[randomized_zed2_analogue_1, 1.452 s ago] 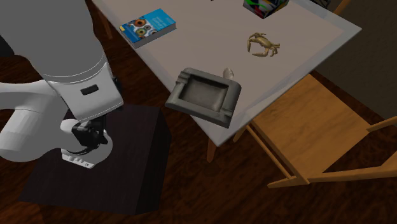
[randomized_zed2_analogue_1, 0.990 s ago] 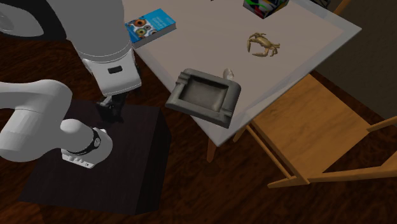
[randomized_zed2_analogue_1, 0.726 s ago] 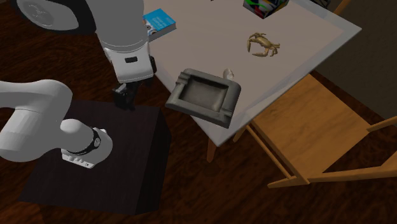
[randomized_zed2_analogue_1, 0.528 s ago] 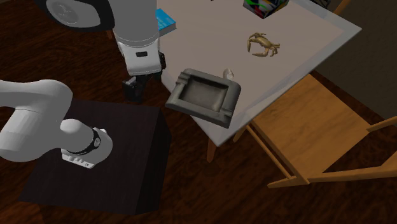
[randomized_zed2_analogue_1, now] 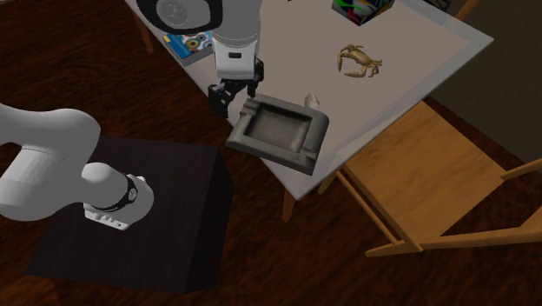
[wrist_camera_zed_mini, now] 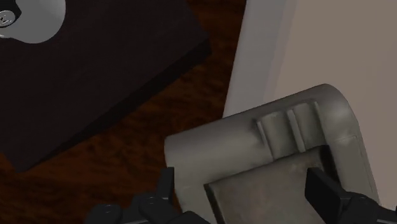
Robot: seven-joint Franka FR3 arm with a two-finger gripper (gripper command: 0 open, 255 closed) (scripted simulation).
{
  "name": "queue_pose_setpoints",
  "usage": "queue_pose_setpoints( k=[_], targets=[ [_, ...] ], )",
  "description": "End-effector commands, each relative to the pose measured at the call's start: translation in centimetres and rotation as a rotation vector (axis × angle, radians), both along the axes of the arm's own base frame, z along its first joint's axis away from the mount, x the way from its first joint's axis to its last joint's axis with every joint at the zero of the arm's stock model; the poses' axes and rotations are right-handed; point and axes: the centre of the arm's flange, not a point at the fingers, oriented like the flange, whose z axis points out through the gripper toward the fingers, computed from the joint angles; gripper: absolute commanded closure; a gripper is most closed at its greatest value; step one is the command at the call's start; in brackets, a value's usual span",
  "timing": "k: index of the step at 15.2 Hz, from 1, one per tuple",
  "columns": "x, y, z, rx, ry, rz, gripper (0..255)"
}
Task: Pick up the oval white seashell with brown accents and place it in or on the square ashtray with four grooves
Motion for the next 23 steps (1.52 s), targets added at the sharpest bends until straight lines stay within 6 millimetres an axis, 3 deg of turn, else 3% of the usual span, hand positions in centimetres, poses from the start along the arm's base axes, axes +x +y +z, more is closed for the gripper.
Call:
queue_pose_setpoints(
  k=[1,9,17,23],
  targets=[
    [2.0,1.4,-0.9,0.001,-0.009,-0.067,0],
    [9.9,6.9,-3.8,-0.003,-0.042,-0.306,0],
    [18.9,10.4,-6.4,-0.007,-0.075,-0.544,0],
    [18.8,10.4,-9.6,-0.007,-0.075,-0.544,0]
  ],
)
